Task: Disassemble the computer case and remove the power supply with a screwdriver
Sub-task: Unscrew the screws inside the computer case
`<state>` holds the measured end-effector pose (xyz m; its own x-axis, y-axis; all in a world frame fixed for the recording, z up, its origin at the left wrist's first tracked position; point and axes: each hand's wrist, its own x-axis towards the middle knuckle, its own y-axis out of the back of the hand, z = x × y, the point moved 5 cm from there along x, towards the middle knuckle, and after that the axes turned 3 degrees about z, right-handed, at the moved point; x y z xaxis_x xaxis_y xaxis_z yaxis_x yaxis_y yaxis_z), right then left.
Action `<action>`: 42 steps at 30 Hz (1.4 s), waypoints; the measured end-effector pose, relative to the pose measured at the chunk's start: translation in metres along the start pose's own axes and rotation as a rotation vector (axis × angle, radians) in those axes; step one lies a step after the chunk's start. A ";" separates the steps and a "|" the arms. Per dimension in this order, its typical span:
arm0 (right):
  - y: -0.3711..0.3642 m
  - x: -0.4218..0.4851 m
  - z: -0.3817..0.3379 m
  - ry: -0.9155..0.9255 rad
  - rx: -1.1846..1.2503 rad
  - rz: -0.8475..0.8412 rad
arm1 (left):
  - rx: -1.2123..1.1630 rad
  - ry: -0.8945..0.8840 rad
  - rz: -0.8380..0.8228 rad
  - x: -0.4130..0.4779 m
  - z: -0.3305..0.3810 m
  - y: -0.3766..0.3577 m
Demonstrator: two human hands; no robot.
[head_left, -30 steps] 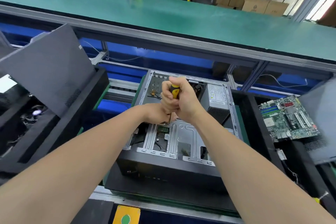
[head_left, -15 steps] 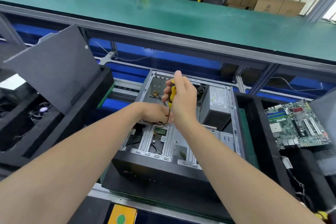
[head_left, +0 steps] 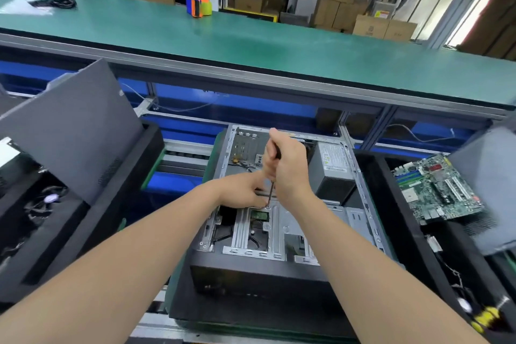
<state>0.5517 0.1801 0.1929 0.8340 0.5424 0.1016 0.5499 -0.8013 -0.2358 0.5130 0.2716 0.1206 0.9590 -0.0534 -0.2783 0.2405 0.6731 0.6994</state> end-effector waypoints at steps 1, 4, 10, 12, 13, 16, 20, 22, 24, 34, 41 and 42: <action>0.000 0.002 0.000 -0.018 0.011 -0.044 | 0.001 -0.011 0.016 -0.002 0.000 0.001; -0.001 0.008 0.002 -0.118 0.077 -0.192 | 0.006 -0.096 0.097 -0.008 0.003 0.003; -0.010 0.018 0.008 -0.266 0.093 -0.507 | 0.078 -0.137 0.330 -0.013 0.000 0.003; -0.012 0.022 0.010 -0.305 0.095 -0.593 | 0.082 -0.163 0.351 -0.013 0.001 0.001; -0.013 0.023 0.010 -0.314 0.102 -0.633 | 0.076 -0.174 0.354 -0.013 0.001 0.001; -0.013 0.025 0.010 -0.309 0.122 -0.722 | 0.052 -0.189 0.359 -0.015 0.004 0.002; -0.012 0.021 0.009 -0.239 0.020 -0.636 | 0.031 -0.166 0.328 -0.012 0.003 0.002; -0.011 0.015 0.008 -0.166 -0.082 -0.477 | 0.040 -0.164 0.314 -0.011 0.001 0.001; -0.009 0.006 0.006 -0.025 -0.235 -0.259 | 0.051 -0.181 0.297 -0.009 0.001 -0.001; -0.006 -0.009 -0.004 0.111 -0.210 0.379 | -0.021 -0.178 0.279 -0.009 -0.001 -0.002; -0.003 0.003 -0.002 0.003 -0.069 0.041 | 0.042 -0.186 0.298 -0.009 -0.001 -0.001; -0.004 0.005 -0.002 -0.025 -0.060 -0.041 | 0.059 -0.183 0.300 -0.009 -0.001 -0.001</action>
<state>0.5536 0.1853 0.1963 0.8100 0.5802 0.0856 0.5855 -0.7918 -0.1738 0.5041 0.2724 0.1220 0.9980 0.0055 0.0636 -0.0525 0.6355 0.7703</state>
